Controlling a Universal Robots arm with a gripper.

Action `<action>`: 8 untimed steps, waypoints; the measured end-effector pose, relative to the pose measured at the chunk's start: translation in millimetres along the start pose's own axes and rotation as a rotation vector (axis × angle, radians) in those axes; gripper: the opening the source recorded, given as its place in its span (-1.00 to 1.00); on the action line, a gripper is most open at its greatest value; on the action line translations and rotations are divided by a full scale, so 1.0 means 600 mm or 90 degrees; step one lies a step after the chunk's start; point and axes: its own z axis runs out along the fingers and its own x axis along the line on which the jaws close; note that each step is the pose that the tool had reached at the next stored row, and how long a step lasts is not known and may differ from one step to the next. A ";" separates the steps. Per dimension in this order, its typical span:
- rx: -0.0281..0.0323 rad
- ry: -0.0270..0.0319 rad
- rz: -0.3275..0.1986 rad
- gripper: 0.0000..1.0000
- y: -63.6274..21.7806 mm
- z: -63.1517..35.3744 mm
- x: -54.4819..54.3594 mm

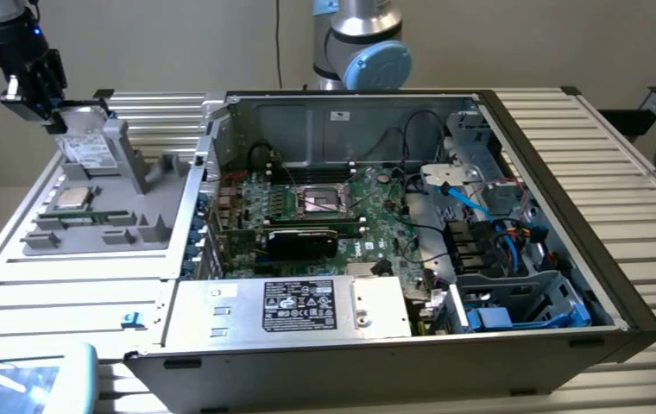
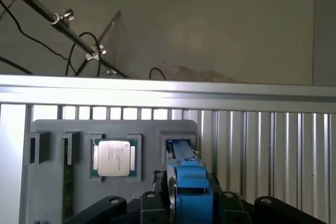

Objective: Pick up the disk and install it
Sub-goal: 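Pick up the disk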

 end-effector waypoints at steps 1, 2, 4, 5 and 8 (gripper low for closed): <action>0.0000 0.0000 0.000 -0.22 0.000 0.000 0.000; 0.0000 0.0000 0.000 -0.22 0.000 0.000 0.000; -0.0006 0.0029 0.000 -0.22 0.000 0.000 0.000; -0.0014 0.0067 0.000 -0.22 0.000 -0.001 0.000; -0.0028 0.0230 0.001 -0.22 0.000 -0.002 -0.001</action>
